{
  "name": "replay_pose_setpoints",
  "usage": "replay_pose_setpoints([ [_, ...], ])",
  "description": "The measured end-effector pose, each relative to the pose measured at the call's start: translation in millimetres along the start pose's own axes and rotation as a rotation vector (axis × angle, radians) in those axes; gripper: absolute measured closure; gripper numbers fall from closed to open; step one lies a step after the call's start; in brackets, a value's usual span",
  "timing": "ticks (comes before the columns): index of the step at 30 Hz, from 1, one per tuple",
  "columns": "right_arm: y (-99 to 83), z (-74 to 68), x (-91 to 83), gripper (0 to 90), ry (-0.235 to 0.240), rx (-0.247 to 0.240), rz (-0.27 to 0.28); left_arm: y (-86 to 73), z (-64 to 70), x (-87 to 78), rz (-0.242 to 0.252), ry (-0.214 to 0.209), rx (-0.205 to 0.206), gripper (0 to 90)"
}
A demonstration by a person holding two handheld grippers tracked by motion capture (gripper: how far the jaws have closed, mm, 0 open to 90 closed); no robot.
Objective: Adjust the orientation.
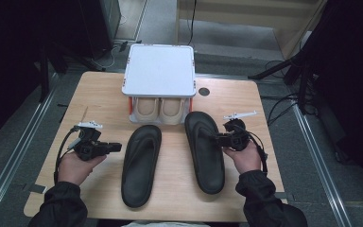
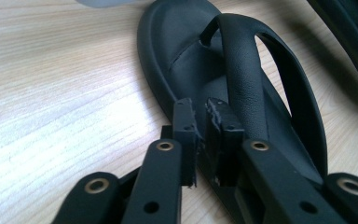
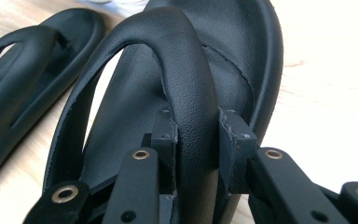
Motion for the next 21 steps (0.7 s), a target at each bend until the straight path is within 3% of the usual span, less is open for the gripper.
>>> replay_pose_setpoints([
  [5,-3.8,-12.9,7.0,71.4,0.014,-0.021,-0.024,1.6,1.2,7.2,-0.022,-0.009,0.035,87.2],
  [12,-9.9,-26.8,14.9,71.4,0.023,-0.053,-0.017,6.0,2.8,10.9,-0.018,-0.011,0.042,84.9],
  [15,-12.0,-32.7,20.1,71.5,0.035,-0.054,-0.035,7.4,2.9,13.0,-0.031,-0.029,0.037,85.3],
  [21,-15.7,-44.2,32.9,71.4,0.034,-0.083,-0.065,8.3,-1.3,19.9,-0.053,-0.016,0.041,89.0],
])
Point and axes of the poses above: each handheld gripper's, and its own axes: x roughly forward along the jaws, y roughly out of its top, z roughly to its right, the point moved 2 cm from there along x, roughly forward along the jaws, and after that the axes turned 1 degree about -z, right-handed, at the moved point
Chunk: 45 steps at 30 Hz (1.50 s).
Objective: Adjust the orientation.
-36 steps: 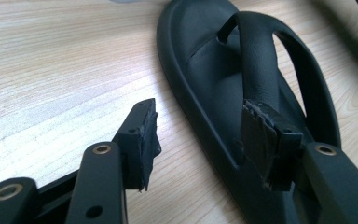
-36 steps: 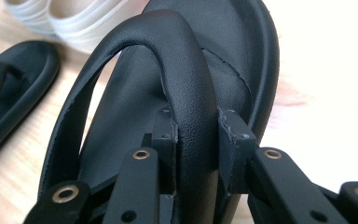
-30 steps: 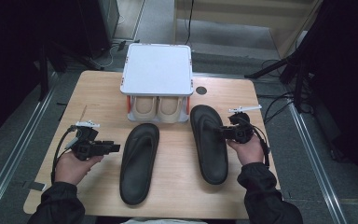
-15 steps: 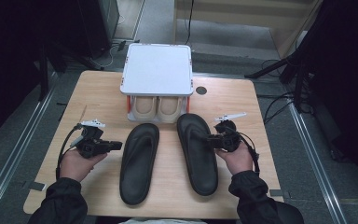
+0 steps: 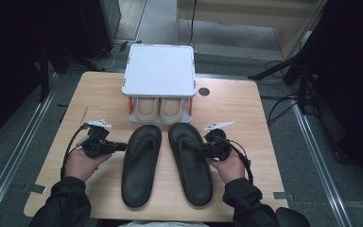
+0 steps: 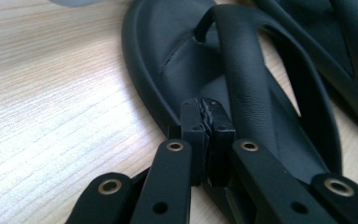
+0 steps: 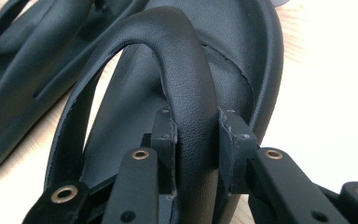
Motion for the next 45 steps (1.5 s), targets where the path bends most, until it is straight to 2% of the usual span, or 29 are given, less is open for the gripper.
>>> replay_pose_setpoints([
  [4,0.3,-3.0,8.5,71.4,0.002,0.0,-0.008,1.0,-1.1,2.0,0.0,-0.009,-0.005,88.8],
  [12,2.4,-9.4,20.7,71.4,-0.008,0.004,-0.017,-1.6,-2.4,9.8,-0.043,0.003,0.001,88.0],
  [16,3.7,-9.5,23.9,71.0,-0.022,0.021,0.001,-2.4,-2.5,12.4,-0.063,0.005,0.004,86.8],
  [19,5.0,-8.4,25.6,68.3,0.011,0.025,0.005,-2.6,-3.5,12.8,-0.064,0.004,0.0,86.8],
  [22,8.8,-2.9,14.7,56.8,0.067,0.018,0.07,-2.9,-4.1,11.5,-0.065,0.014,-0.005,86.7],
  [23,9.4,-1.6,11.3,57.1,0.079,0.015,0.077,-3.1,-5.1,10.3,-0.057,0.014,-0.009,86.7],
  [24,9.4,-0.3,6.2,58.7,0.084,0.008,0.091,-3.4,-6.5,8.8,-0.054,0.018,-0.015,86.7],
  [25,8.7,0.9,1.3,63.9,0.078,-0.007,0.105,-4.0,-7.9,8.0,-0.048,0.023,-0.022,86.8],
  [28,6.1,4.3,-12.6,85.7,0.068,-0.041,0.126,-6.1,-10.1,7.0,-0.057,0.028,-0.033,87.2],
  [29,5.8,5.5,-15.2,89.2,0.072,-0.049,0.131,-6.5,-10.2,7.2,-0.062,0.03,-0.033,87.2],
  [31,5.3,6.9,-16.4,90.0,0.076,-0.048,0.123,-7.0,-9.7,8.8,-0.075,0.027,-0.03,87.4],
  [37,3.9,2.9,-2.1,89.8,0.049,-0.075,0.062,-6.4,-6.8,15.6,-0.112,0.032,-0.012,86.8],
  [45,3.8,2.8,-0.3,89.0,0.044,-0.073,0.067,-5.9,-4.7,16.1,-0.124,0.023,-0.007,87.1],
])
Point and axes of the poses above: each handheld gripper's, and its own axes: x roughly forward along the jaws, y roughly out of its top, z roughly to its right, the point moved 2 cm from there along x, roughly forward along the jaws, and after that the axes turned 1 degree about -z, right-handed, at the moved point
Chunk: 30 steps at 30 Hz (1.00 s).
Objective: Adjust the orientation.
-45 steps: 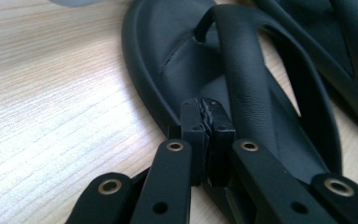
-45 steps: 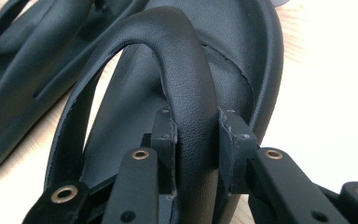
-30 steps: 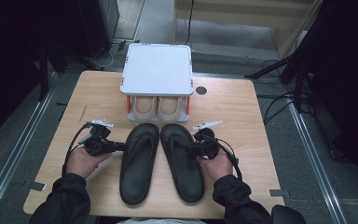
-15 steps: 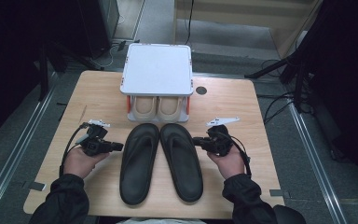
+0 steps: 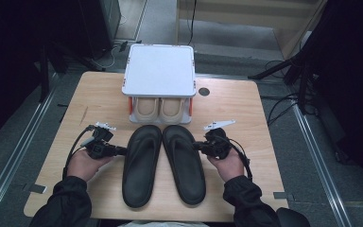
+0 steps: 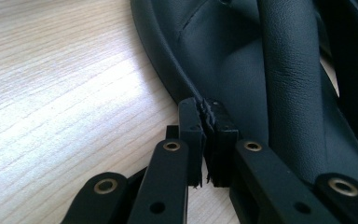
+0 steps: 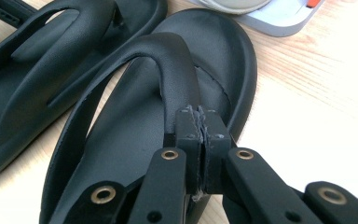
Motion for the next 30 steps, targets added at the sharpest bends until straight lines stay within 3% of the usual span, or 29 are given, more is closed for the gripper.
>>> replay_pose_setpoints([
  [16,-2.8,2.1,2.6,87.6,0.028,0.027,0.019,0.9,21.0,7.6,-0.026,-0.044,0.061,87.0],
  [22,-3.8,0.6,3.2,87.7,0.032,0.029,0.025,-0.8,26.0,9.2,-0.03,-0.06,0.061,86.8],
  [27,-3.7,1.6,1.2,83.2,0.018,0.038,0.035,2.0,25.6,4.6,-0.001,-0.056,0.062,82.6],
  [30,-1.8,1.9,-4.9,83.1,0.035,0.052,0.072,3.5,24.5,-0.6,0.027,-0.057,0.057,81.4],
])
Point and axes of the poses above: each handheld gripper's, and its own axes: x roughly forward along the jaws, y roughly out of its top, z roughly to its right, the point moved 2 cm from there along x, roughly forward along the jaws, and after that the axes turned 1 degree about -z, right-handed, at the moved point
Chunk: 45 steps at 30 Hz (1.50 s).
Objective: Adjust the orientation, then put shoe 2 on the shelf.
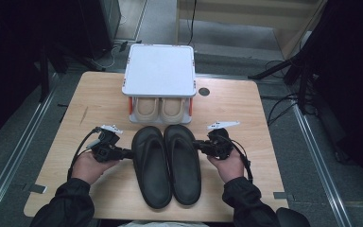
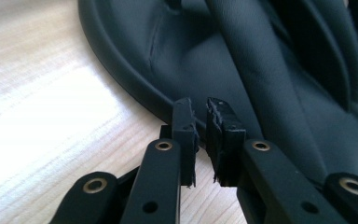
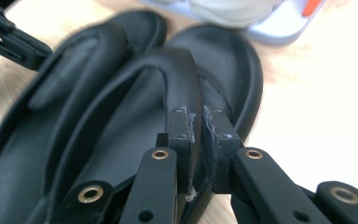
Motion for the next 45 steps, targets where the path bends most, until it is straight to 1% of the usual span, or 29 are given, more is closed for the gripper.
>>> replay_pose_setpoints([
  [2,1.7,-3.0,-4.6,81.7,0.004,0.0,0.026,1.0,1.3,-3.9,0.021,0.014,0.015,80.4],
  [4,2.3,-6.6,-7.6,78.8,0.008,-0.003,0.047,2.5,3.3,-8.6,0.054,0.011,0.015,78.5],
  [5,2.2,-8.4,-8.4,77.0,0.009,-0.007,0.054,3.1,3.8,-10.8,0.066,0.007,0.016,76.9],
  [7,0.6,-12.8,-9.9,75.1,0.012,0.0,0.058,3.5,5.3,-14.4,0.081,0.014,0.02,74.0],
  [8,-0.3,-15.0,-9.9,73.4,0.015,-0.005,0.065,3.6,5.3,-16.0,0.083,0.011,0.026,72.1],
  [11,-3.6,-23.0,-9.1,67.3,0.01,-0.019,0.07,2.6,4.9,-19.2,0.086,0.019,0.029,64.4],
  [12,-5.1,-25.5,-8.5,66.9,0.004,-0.02,0.071,2.2,4.8,-20.4,0.092,0.023,0.023,63.2],
  [13,-6.3,-28.0,-7.6,66.0,0.006,-0.017,0.068,2.1,4.3,-21.9,0.101,0.027,0.027,62.6],
  [15,-7.8,-32.4,-6.1,65.1,0.004,-0.012,0.064,2.3,4.0,-24.5,0.114,0.023,0.025,59.2],
  [17,-8.7,-36.3,-5.3,64.3,0.008,-0.001,0.065,2.4,4.0,-26.5,0.124,0.022,0.034,56.8],
  [19,-9.1,-40.0,-4.4,62.8,0.007,-0.006,0.069,2.3,4.1,-27.1,0.124,0.024,0.039,53.9],
  [22,-10.3,-45.1,-3.1,60.4,0.007,0.001,0.067,2.0,4.7,-28.2,0.13,0.025,0.048,51.5],
  [24,-11.2,-48.1,-1.9,58.4,0.012,0.01,0.063,2.0,4.8,-29.1,0.135,0.029,0.056,50.4],
  [27,-12.9,-53.4,0.8,56.2,0.002,0.013,0.066,2.1,4.4,-30.5,0.14,0.033,0.062,48.4],
  [28,-13.5,-55.2,1.4,56.6,-0.009,0.009,0.07,2.1,4.1,-30.7,0.141,0.033,0.062,47.8],
  [31,-15.0,-60.2,4.2,57.2,-0.028,-0.001,0.074,2.0,2.2,-31.2,0.144,0.034,0.055,46.6],
  [32,-15.3,-61.4,5.2,57.2,-0.029,-0.002,0.08,1.8,1.4,-31.9,0.145,0.043,0.053,46.5],
  [34,-15.6,-64.1,7.9,57.2,-0.026,0.004,0.079,1.5,0.1,-33.5,0.153,0.046,0.048,46.6],
  [36,-16.0,-66.8,10.7,55.8,-0.025,0.006,0.072,1.1,-0.5,-34.2,0.154,0.049,0.046,46.6],
  [38,-16.4,-68.8,14.0,53.5,-0.034,0.001,0.068,0.9,-1.7,-34.7,0.155,0.05,0.042,46.4],
  [41,-16.7,-71.9,19.7,50.0,-0.045,0.016,0.061,0.9,-2.3,-35.5,0.161,0.054,0.037,46.5],
  [43,-17.2,-73.6,24.7,49.4,-0.071,0.009,0.055,1.5,-1.6,-37.3,0.175,0.081,0.051,48.1],
  [45,-17.7,-77.2,28.4,48.5,-0.07,0.015,0.058,1.8,-1.0,-39.5,0.193,0.086,0.063,48.8],
])
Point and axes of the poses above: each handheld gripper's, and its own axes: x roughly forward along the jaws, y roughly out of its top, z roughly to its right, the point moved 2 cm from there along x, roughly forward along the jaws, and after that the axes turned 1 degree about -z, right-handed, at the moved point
